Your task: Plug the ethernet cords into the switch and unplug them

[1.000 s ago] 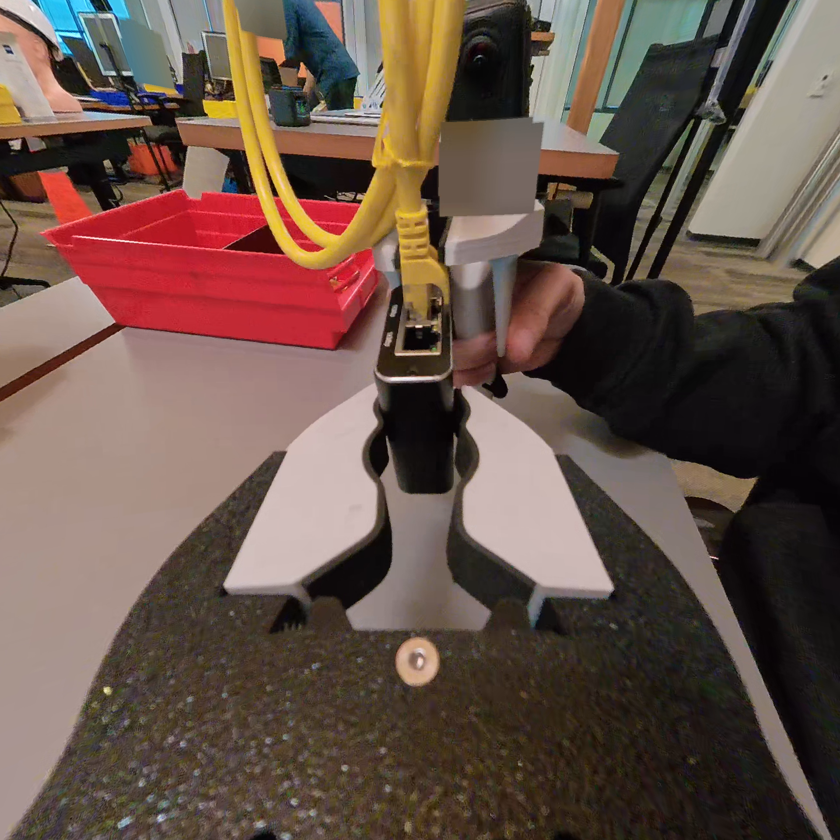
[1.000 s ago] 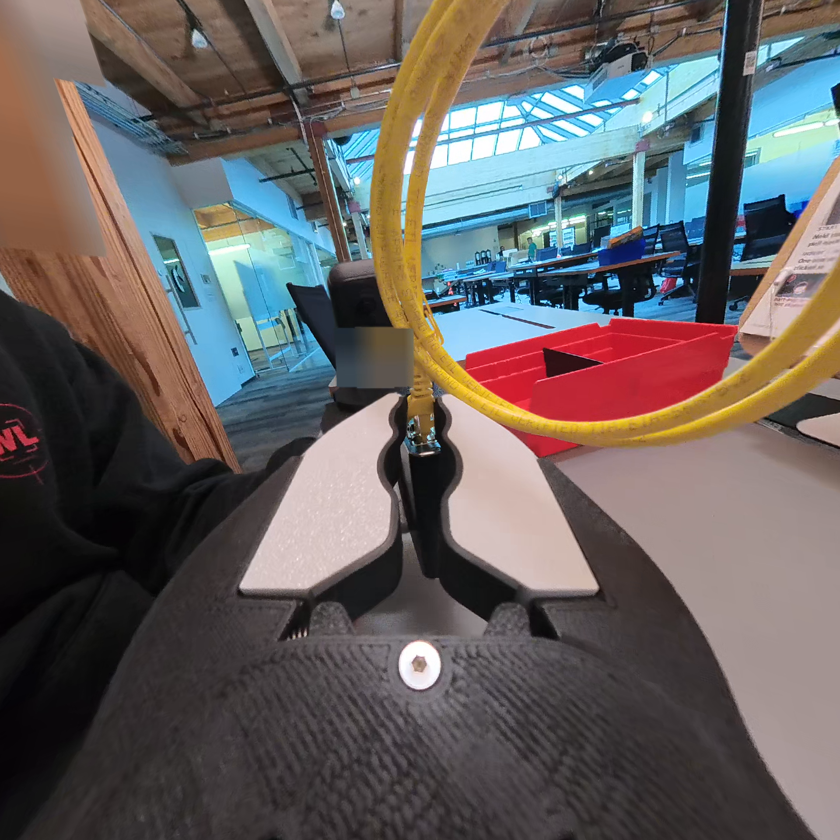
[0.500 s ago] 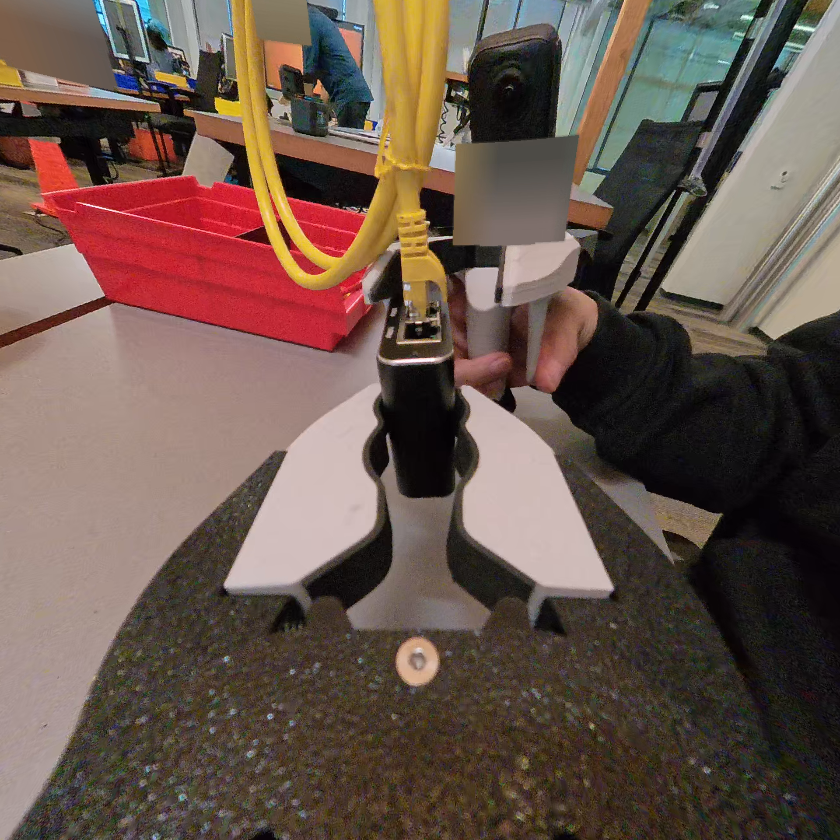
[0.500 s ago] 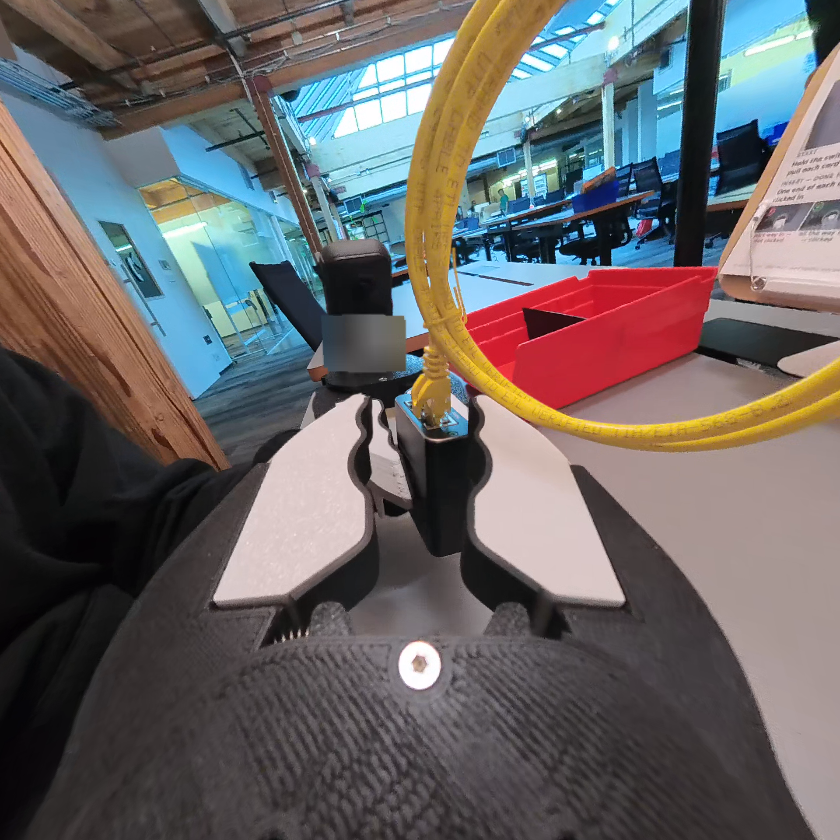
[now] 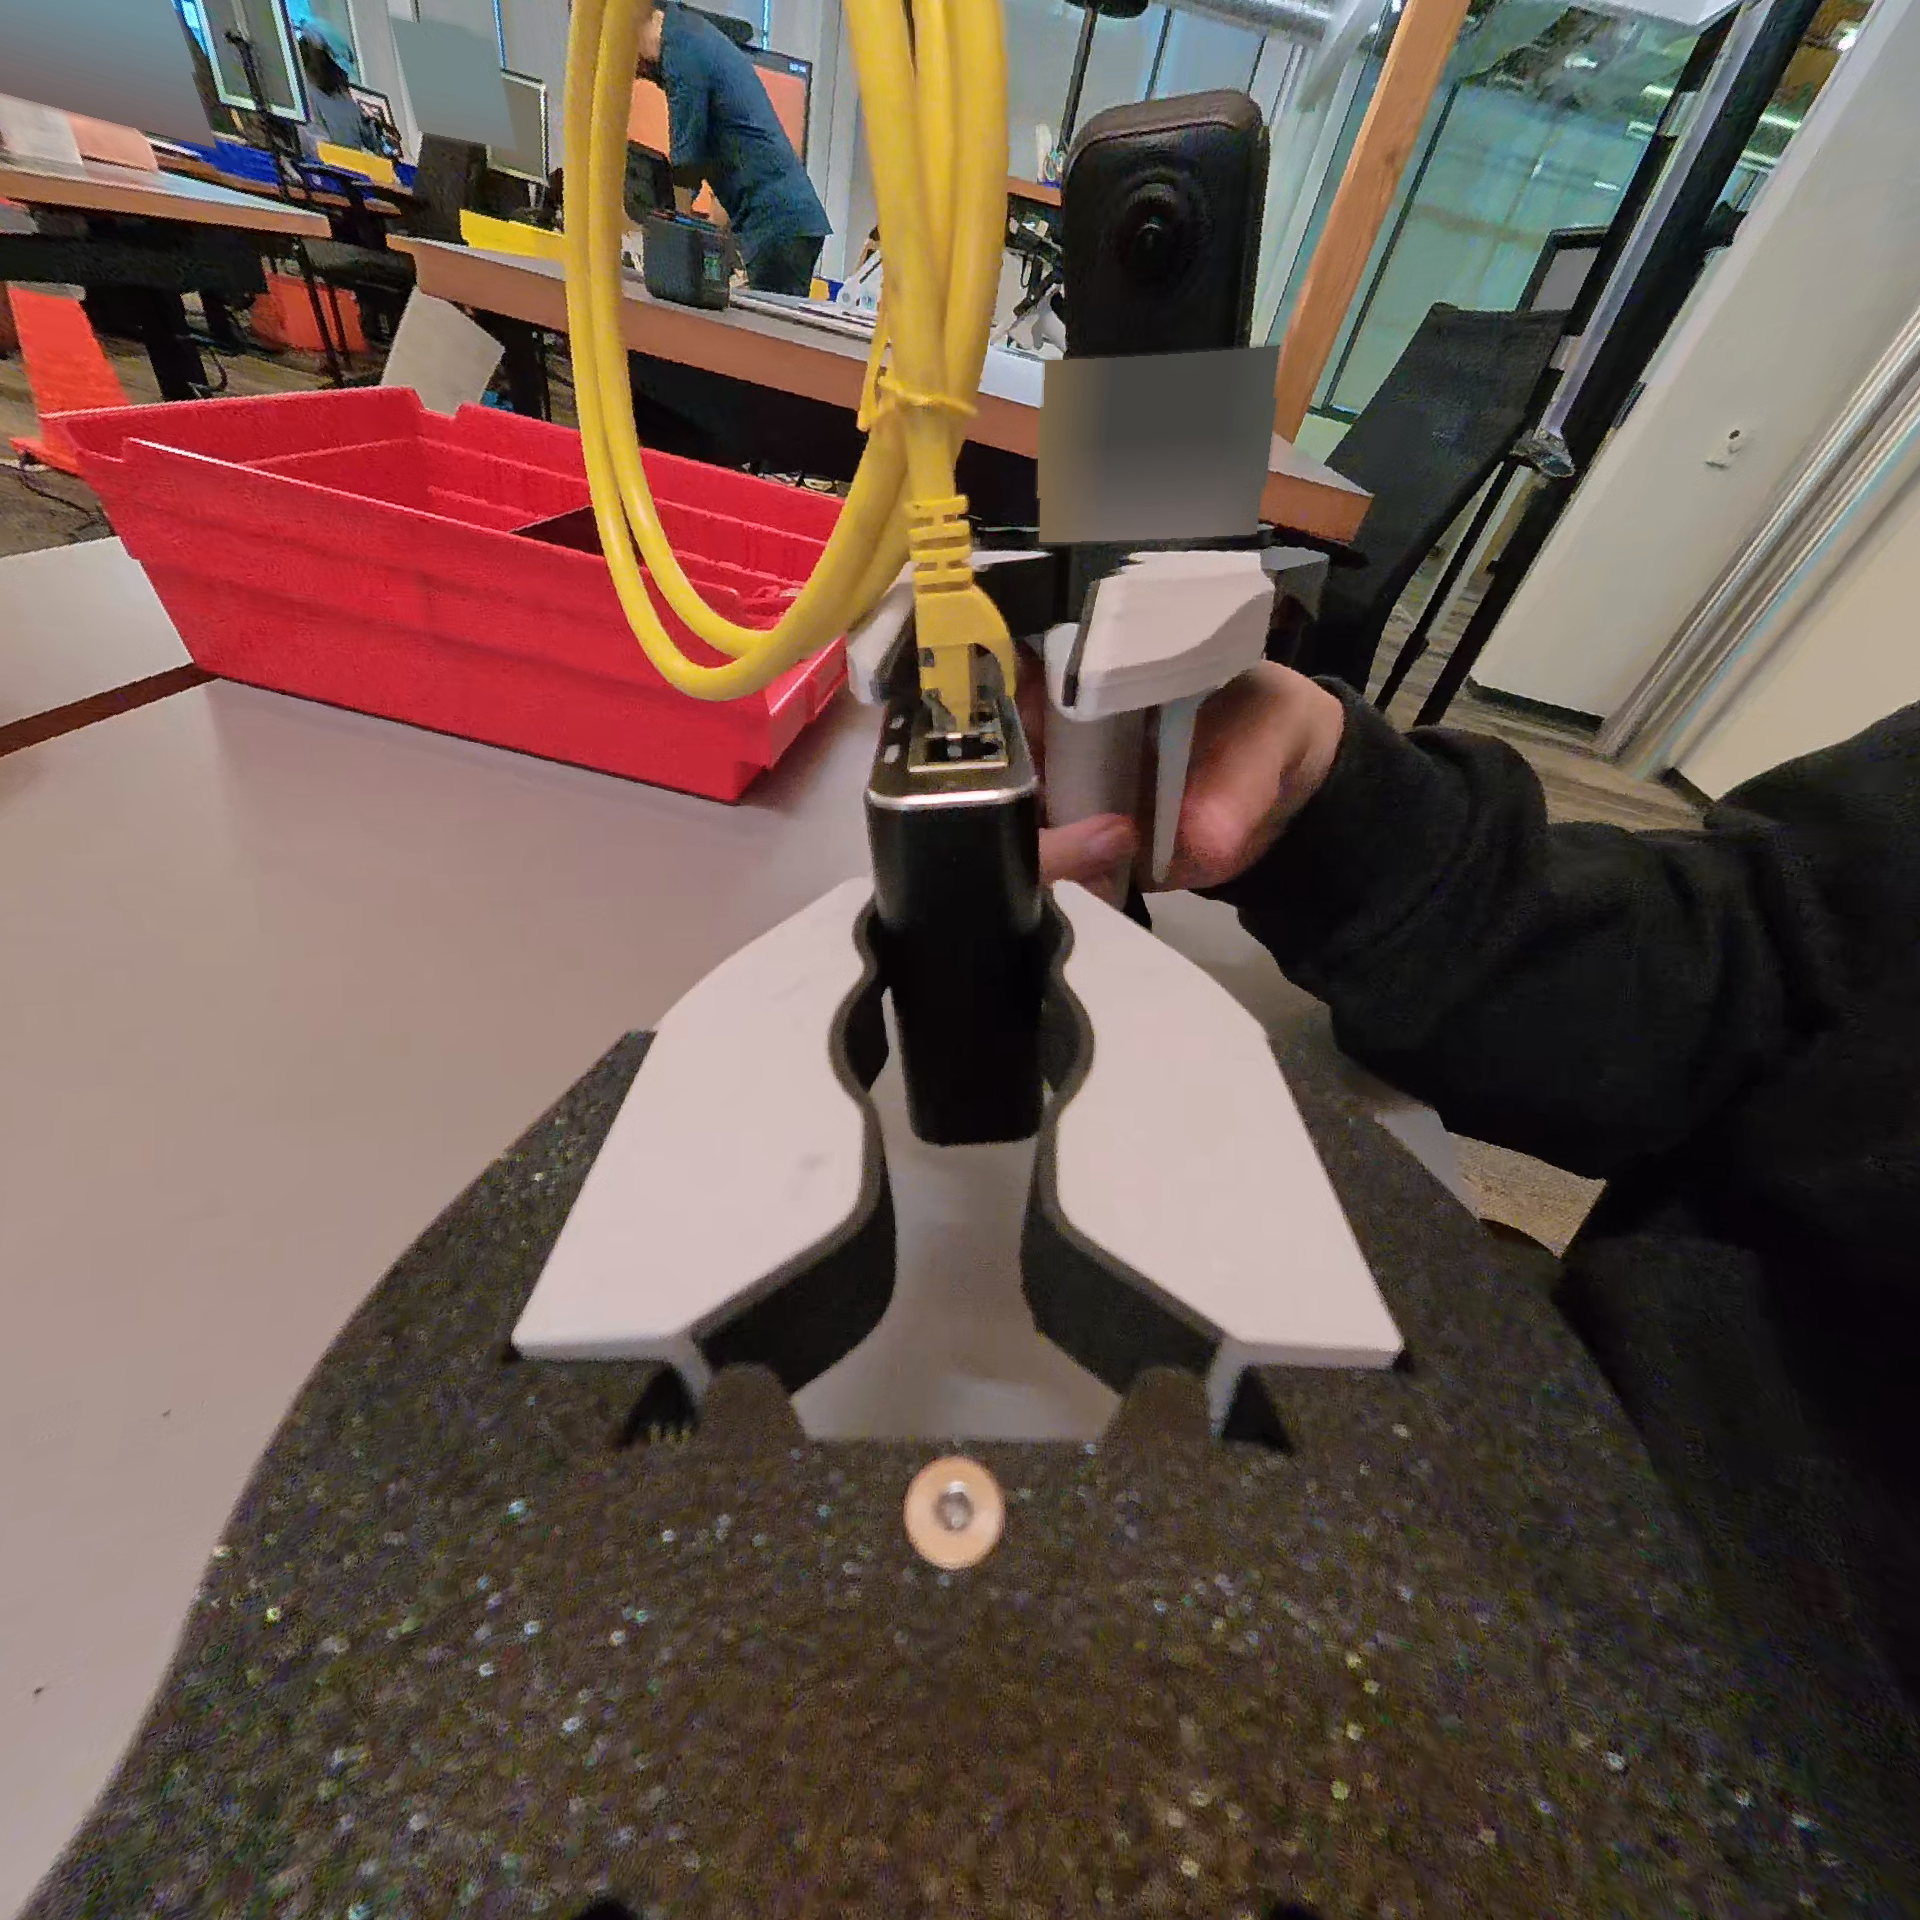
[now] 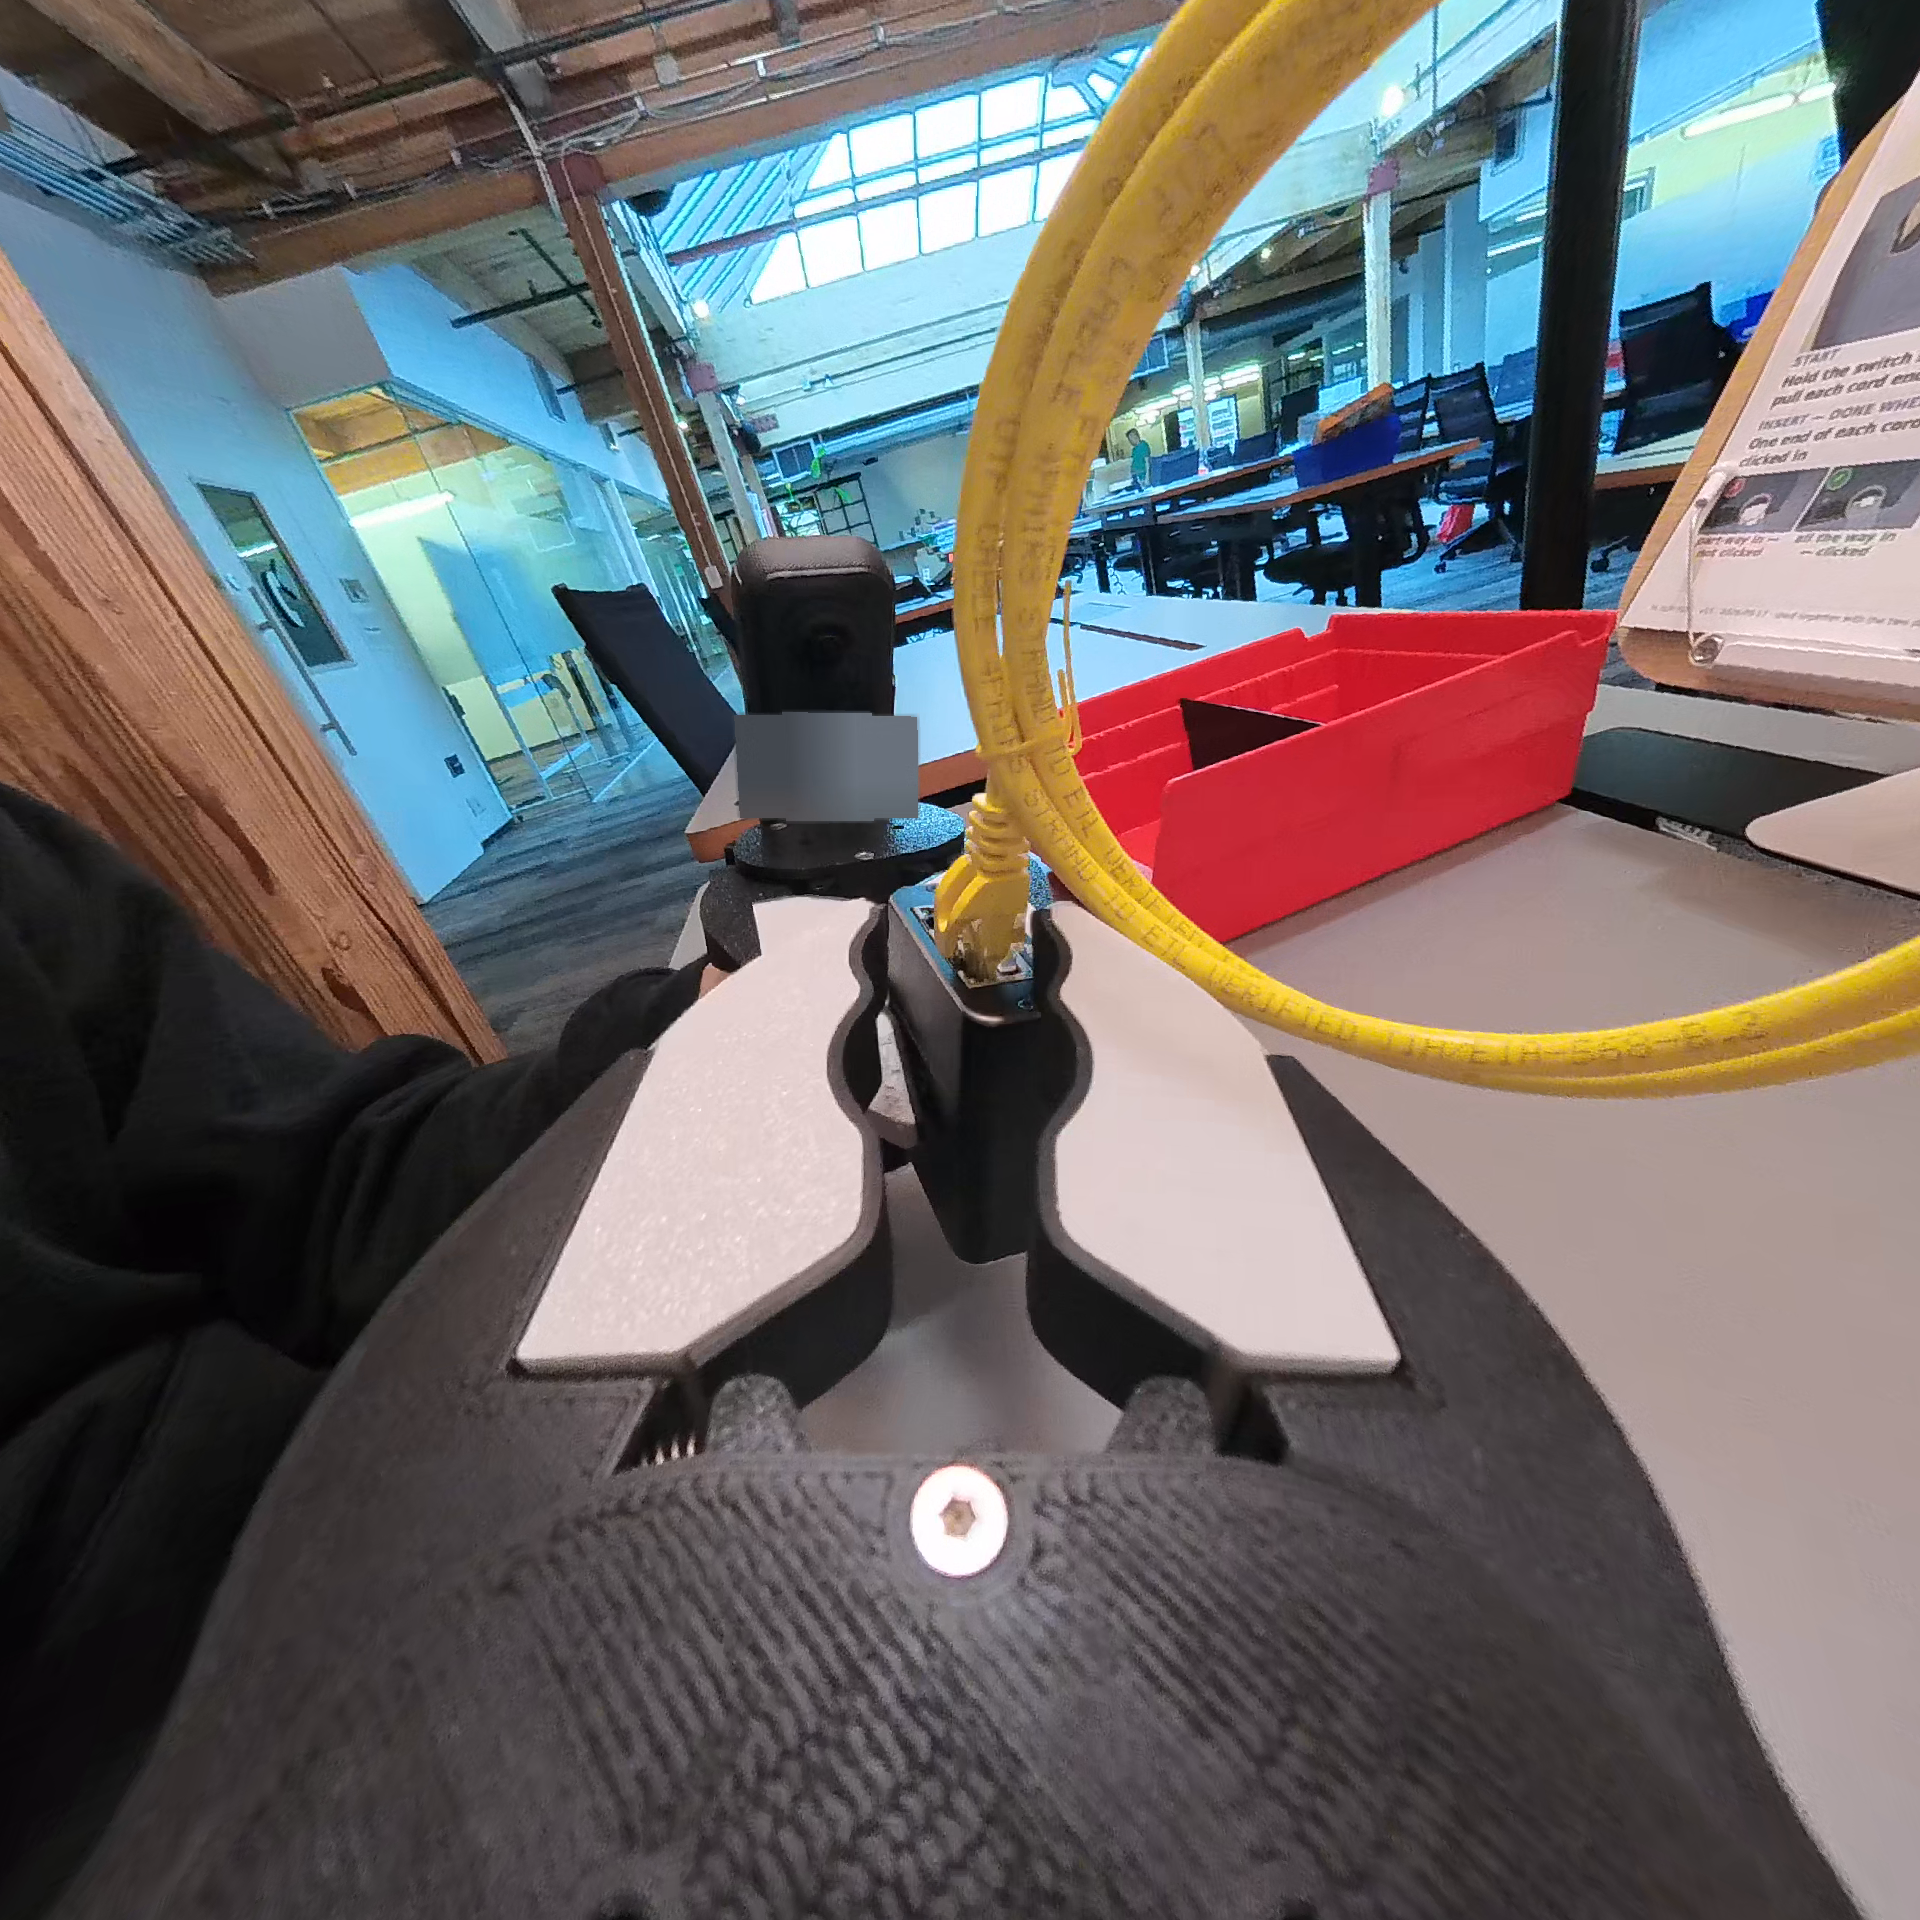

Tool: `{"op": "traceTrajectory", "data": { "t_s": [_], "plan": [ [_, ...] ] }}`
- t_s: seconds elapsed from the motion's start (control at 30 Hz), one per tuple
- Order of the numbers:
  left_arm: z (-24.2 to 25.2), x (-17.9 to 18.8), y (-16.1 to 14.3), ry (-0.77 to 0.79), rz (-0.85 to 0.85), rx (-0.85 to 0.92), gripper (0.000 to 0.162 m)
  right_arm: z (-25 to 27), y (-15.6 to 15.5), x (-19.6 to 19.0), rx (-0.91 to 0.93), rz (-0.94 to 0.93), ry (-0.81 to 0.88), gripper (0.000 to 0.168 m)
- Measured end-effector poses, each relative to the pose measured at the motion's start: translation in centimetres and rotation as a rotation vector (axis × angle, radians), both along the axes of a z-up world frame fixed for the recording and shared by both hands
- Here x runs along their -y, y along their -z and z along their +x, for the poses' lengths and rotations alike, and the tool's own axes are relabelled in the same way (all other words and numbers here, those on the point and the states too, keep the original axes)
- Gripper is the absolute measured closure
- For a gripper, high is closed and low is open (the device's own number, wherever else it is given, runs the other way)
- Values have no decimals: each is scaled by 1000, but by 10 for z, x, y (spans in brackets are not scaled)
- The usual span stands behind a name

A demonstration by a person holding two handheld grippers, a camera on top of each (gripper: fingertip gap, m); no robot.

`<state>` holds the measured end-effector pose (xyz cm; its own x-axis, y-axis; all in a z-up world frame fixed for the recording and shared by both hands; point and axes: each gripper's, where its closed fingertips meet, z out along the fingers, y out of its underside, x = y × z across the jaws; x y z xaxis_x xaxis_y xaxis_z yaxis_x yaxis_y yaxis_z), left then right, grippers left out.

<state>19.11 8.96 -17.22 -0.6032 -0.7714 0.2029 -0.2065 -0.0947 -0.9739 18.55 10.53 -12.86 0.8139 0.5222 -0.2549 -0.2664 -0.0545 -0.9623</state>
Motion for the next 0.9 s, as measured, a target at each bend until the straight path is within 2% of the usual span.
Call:
{"op": "traceTrajectory", "data": {
  "t_s": [0.17, 0.9],
  "plan": [
    [-2, 6, -1, 32, 2, 7, 137, 1, 1, 2, 7, 4, -9, 149],
    [-3, 9, 1, 70, -30, -7, 137, -2, 4, 1, 27, -28, -19, 152]
  ]
}}
